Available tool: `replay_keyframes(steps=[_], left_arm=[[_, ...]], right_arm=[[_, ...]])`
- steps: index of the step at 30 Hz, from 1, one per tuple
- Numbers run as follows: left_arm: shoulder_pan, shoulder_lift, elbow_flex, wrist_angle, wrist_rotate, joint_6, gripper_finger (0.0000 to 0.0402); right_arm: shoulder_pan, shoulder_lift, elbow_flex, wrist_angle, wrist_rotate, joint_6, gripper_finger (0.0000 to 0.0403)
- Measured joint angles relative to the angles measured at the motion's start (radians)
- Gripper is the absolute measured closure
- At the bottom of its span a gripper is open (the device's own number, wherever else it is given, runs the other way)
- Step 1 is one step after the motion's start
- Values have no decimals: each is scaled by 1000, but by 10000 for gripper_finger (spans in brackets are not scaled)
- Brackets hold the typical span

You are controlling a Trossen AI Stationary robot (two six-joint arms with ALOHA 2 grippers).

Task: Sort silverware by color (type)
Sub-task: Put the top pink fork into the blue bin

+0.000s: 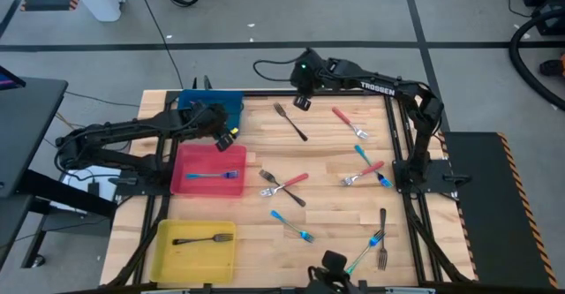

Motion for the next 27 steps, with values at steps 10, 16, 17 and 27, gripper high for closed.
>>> replay_keyframes(steps=[10, 16, 17, 27], left_arm=[[0, 1, 0, 137, 2, 58, 292], [0, 1, 0, 139, 2, 80, 292], [0, 1, 0, 141, 2, 80, 292], [-4, 1, 0, 139, 2, 80, 292]], right_arm=[[-12, 0, 0, -246, 189, 58, 284], [-86, 0, 0, -389, 47, 165, 283], [-100, 0, -5, -390, 19, 173, 283], [-205, 0, -230, -405, -19, 192, 284]])
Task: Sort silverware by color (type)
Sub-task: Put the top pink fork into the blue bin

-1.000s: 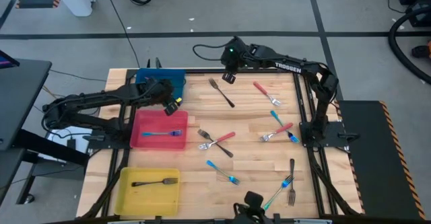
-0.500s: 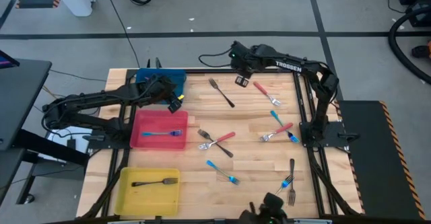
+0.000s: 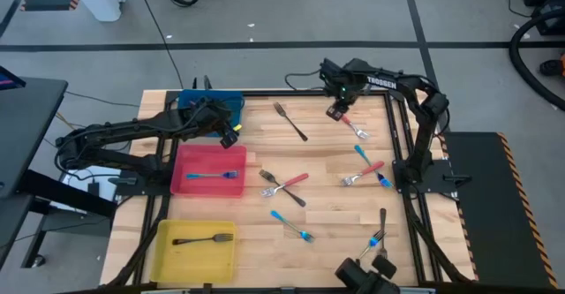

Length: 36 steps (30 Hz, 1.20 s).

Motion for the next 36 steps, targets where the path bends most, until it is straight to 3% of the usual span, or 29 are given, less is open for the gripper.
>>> replay_keyframes(steps=[11, 31, 36], left_arm=[[0, 0, 0, 10, 0, 0, 292], [0, 0, 0, 31, 0, -8, 292], [0, 0, 0, 33, 0, -9, 292]], right_arm=[[-8, 0, -202, 125, -1, -17, 283], [-32, -7, -309, 226, -24, -22, 287], [-33, -6, -310, 231, -28, -20, 314]])
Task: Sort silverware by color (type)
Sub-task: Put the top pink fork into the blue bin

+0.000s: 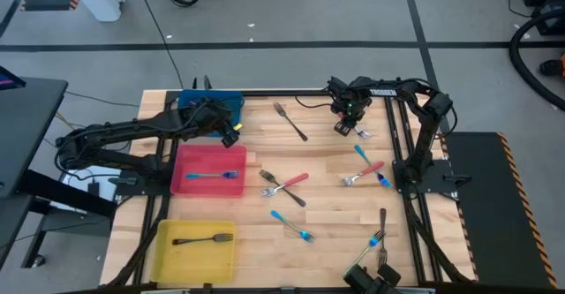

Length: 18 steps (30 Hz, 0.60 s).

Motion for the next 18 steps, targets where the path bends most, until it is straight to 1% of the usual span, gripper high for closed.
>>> replay_keyframes(steps=[4, 5, 12, 16, 18], left_arm=[[0, 0, 0, 1, 0, 0, 292], [0, 0, 0, 2, 0, 0, 292], [0, 0, 0, 4, 0, -28, 292], [0, 0, 0, 4, 0, -45, 292], [0, 0, 0, 4, 0, -46, 292]], right_arm=[[0, 0, 0, 1, 0, 1, 358], [0, 0, 0, 2, 0, 1, 361], [21, 2, 0, 10, 13, 1, 361], [48, -22, 0, 19, 17, -16, 361], [63, -44, 9, 58, -4, -19, 361]])
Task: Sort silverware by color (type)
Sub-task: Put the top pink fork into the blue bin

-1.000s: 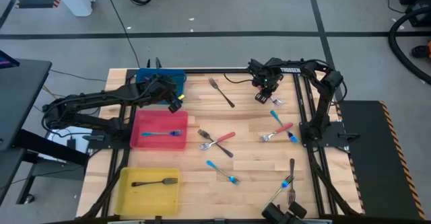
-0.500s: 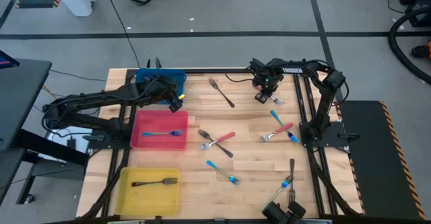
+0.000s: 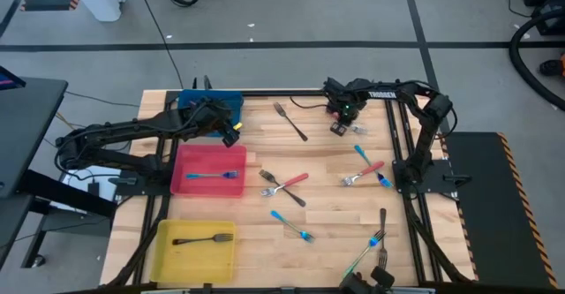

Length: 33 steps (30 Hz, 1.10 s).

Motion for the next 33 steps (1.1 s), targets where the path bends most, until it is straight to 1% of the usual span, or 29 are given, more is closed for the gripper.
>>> replay_keyframes(steps=[8, 11, 17, 20, 22, 24, 27, 30, 33], left_arm=[[0, 0, 0, 9, 0, -7, 292], [0, 0, 0, 33, 21, -7, 292], [0, 0, 0, 153, 189, 28, 292], [0, 0, 0, 226, 255, 35, 292], [0, 0, 0, 283, 279, 38, 292], [0, 0, 0, 335, 316, 52, 292], [0, 0, 0, 420, 392, 53, 292], [0, 0, 0, 494, 502, 60, 292], [0, 0, 0, 542, 617, 130, 292]], right_arm=[[37, -146, 11, 66, -101, 10, 361], [64, -195, 9, 109, -176, 12, 361], [141, -305, 11, 300, -406, -22, 361], [187, -352, 11, 394, -495, -38, 361], [220, -371, 11, 457, -541, -55, 361], [253, -385, 11, 509, -574, -79, 361], [299, -400, 11, 587, -592, -101, 361], [335, -401, 11, 657, -607, -136, 361], [365, -399, 11, 738, -659, -147, 361]])
